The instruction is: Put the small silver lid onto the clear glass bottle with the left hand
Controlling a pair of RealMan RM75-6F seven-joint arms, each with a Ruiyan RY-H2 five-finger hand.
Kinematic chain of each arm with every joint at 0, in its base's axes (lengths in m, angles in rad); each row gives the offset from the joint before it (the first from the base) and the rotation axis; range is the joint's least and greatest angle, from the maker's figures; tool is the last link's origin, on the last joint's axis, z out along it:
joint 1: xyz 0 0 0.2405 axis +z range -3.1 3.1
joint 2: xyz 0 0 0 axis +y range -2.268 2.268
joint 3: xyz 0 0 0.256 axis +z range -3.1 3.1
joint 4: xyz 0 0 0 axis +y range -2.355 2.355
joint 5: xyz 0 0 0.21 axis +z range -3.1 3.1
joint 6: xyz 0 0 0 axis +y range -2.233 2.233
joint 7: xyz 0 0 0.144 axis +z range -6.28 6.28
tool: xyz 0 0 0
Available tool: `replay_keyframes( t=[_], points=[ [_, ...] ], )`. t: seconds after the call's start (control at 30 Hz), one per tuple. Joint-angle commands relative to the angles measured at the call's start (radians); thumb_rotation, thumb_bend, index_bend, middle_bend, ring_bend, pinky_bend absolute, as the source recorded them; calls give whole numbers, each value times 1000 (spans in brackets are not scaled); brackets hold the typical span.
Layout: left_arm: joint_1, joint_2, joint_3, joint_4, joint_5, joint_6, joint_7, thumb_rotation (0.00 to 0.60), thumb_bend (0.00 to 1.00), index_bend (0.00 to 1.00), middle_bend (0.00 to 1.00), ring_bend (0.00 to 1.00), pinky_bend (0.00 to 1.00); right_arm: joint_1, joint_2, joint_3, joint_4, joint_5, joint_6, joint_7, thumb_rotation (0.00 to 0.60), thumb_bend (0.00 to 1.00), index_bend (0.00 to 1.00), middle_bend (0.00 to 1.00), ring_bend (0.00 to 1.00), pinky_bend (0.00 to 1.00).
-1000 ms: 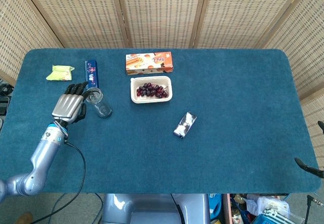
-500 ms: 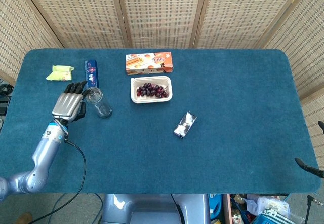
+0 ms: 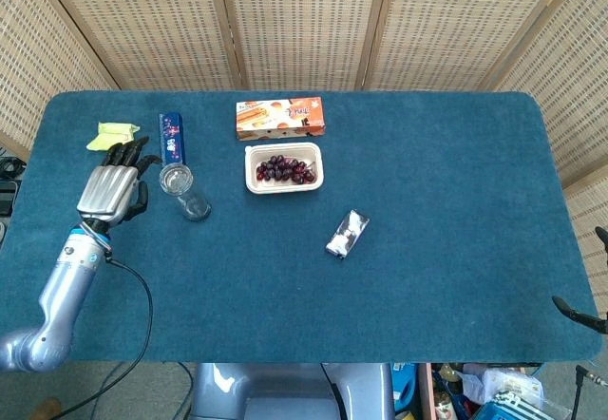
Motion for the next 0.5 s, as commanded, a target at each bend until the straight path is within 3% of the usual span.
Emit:
replay_keyframes(
  t=[0.03, 0.07, 0.13, 0.17, 0.5],
  points=[
    [59, 46, 10, -36, 42, 68, -32, 600, 561, 7, 0, 0, 0, 0, 0, 0, -1, -1, 0, -1, 600, 0, 48, 0, 0, 0],
    [81, 57, 18, -43, 53, 91, -42, 600, 405, 0, 0, 0, 0, 0, 0, 0, -1, -2, 0, -1, 600, 0, 48, 0, 0, 0],
    [151, 81, 56, -52, 91, 163, -63, 600, 236, 0, 0, 0, 0, 0, 0, -2, -3, -5, 1, -3, 600, 0, 48, 0, 0, 0],
    [191, 84, 78, -49, 133, 206, -85, 600, 199, 0, 0, 0, 0, 0, 0, -2, -5, -6, 3, -4, 600, 0, 48, 0, 0, 0],
    [476, 24, 220, 58, 357, 471, -264, 600, 173, 0, 0, 0, 0, -2, -13, -11, -13, -28, 17, -46, 600, 0, 48, 0, 0, 0]
  ],
)
